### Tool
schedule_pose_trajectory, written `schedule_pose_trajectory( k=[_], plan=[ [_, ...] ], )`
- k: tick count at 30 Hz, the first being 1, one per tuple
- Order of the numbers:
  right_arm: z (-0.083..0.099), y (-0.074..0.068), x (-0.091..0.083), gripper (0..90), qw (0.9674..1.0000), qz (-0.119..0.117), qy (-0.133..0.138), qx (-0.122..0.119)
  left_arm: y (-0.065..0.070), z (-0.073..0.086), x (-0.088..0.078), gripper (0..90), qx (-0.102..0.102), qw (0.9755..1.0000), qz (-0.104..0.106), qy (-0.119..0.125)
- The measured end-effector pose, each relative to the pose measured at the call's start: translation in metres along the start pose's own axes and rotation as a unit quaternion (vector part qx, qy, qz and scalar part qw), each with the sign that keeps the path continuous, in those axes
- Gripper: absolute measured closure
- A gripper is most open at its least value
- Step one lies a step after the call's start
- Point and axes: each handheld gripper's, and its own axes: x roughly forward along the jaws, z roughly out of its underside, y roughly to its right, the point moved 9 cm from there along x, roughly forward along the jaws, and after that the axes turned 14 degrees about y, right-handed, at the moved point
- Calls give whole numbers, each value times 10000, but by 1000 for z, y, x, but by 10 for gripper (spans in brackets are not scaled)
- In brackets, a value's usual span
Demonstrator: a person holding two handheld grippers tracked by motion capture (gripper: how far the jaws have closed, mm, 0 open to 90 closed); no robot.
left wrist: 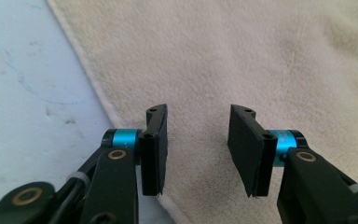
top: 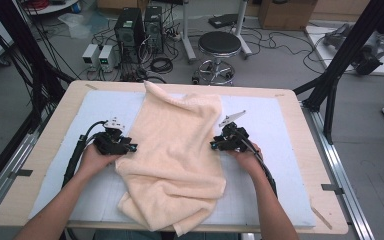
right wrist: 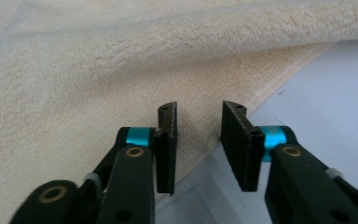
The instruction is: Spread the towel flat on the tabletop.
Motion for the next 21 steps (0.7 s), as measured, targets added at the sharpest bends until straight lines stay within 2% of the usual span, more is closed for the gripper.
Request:
schedule_pose_trajectory(
  k=[4,7,10,12,14,15,17,18,19,20,21],
  plan=[
    [1,1,-2,856,9994,-199,7,291,0,0,-1,611,58,9999,-105,-9],
    [1,2,-6,863,9999,-44,-121,93,1,2,-3,662,-48,9999,-108,103],
    [5,2,-23,863,9997,31,-220,110,2,4,-7,662,-65,9999,-50,90],
    [5,0,-38,863,9999,62,-103,86,4,4,-7,651,-158,9998,-1,153],
    [5,-7,-51,861,9999,-17,-7,100,6,5,-9,649,-181,9997,40,145],
    [7,-10,-56,859,10000,-62,-21,0,8,5,-9,647,-169,9998,81,116],
    [9,-17,-59,823,9998,-211,-39,7,10,4,-10,631,-143,9998,101,96],
    [11,-17,-58,785,9998,-184,-75,-48,11,4,-11,617,-164,9997,135,79],
    [12,-16,-58,705,9998,-64,-135,-122,13,5,-13,604,-165,9997,170,55],
    [12,-14,-58,671,9998,70,-131,-138,14,5,-15,592,-190,9996,199,59],
    [12,-12,-59,664,9999,35,-74,-73,16,6,-17,586,-192,9995,256,37]
  ],
)
